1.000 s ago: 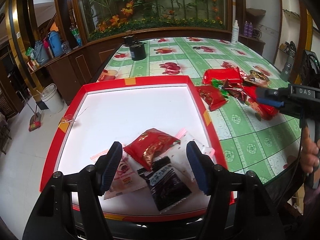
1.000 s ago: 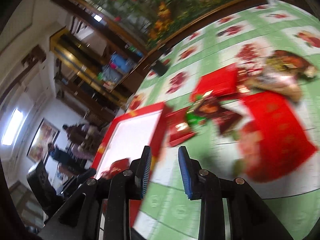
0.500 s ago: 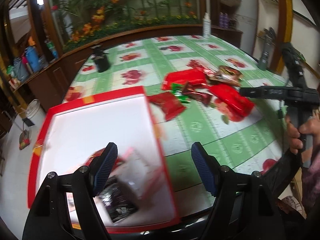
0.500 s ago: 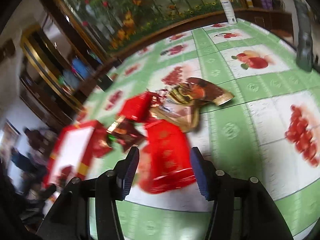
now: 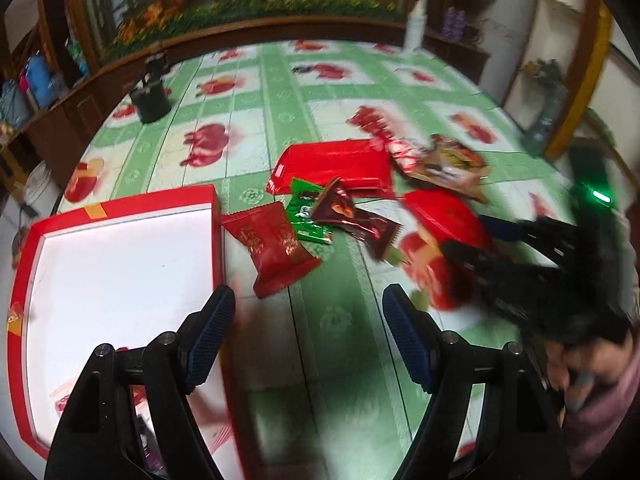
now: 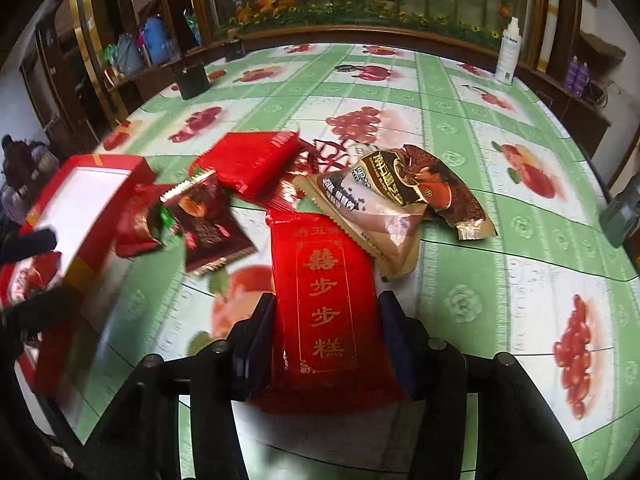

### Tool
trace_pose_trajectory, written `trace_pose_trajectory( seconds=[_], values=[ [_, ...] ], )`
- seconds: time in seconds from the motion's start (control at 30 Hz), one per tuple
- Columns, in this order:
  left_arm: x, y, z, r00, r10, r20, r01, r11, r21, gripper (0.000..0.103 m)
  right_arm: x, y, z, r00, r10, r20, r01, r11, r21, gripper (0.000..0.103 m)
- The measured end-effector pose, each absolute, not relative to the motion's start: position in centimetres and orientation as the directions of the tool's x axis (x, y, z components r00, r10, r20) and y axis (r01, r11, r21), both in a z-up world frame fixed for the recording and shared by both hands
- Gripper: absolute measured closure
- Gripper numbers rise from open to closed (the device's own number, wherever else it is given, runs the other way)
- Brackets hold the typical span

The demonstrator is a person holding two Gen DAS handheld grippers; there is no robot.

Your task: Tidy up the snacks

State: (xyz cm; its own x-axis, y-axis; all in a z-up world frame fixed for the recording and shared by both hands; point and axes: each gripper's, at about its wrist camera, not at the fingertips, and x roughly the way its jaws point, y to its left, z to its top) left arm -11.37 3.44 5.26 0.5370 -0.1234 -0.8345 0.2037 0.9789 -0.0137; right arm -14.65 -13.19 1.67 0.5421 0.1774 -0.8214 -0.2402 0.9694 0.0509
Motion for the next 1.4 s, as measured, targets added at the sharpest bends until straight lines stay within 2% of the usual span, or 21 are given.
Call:
trace_pose_trajectory(
  seconds=[0.27,0.33,0.5,0.7,0.87,1.17,1.27,1.4],
  values=[
    [-8.3,3.4,3.0,0.49,-0.025,-0.871,0.104,0.994,0.03,0.027,-13.9,-17.3,1.8,0.527,0.354,-0.773,-0.24,0.934,0.264,0.05],
    [-7.6,3.7,2.7,0.48,-0.037,-0.876,0.097,0.995,0.011,0.027,-13.8,-17.9,1.8,0.523,0.39,-0.758,-0.242,0.921,0.306,0.049],
    [-6.2,3.0,2.4,0.49,0.005,-0.871,0.09,0.994,0.056,0.027,-13.6,-18.2,1.8,0.525,0.422,-0.739,-0.254,0.906,0.338,0.049],
    [-5.1,1.5,1.5,0.517,0.051,-0.854,0.128,0.982,0.136,0.026,-13.6,-17.6,1.9,0.532,0.406,-0.743,-0.263,0.913,0.311,0.049],
    [-5.2,2.9,1.2,0.49,-0.07,-0.869,0.143,0.99,0.002,0.027,-13.7,-16.5,1.9,0.543,0.352,-0.763,-0.28,0.932,0.231,0.049],
    [-9.3,-0.5,1.3,0.464,-0.221,-0.858,0.395,0.918,-0.023,0.027,-13.5,-16.7,1.8,0.544,0.371,-0.753,-0.283,0.926,0.251,0.047],
    [-9.7,1.0,2.2,0.458,-0.27,-0.847,0.355,0.929,-0.104,0.027,-13.4,-17.1,1.7,0.541,0.394,-0.743,-0.28,0.917,0.283,0.047],
    [-9.6,2.8,2.9,0.494,-0.214,-0.843,0.239,0.965,-0.106,0.027,-13.4,-17.3,1.8,0.54,0.404,-0.739,-0.279,0.914,0.296,0.047]
  ],
)
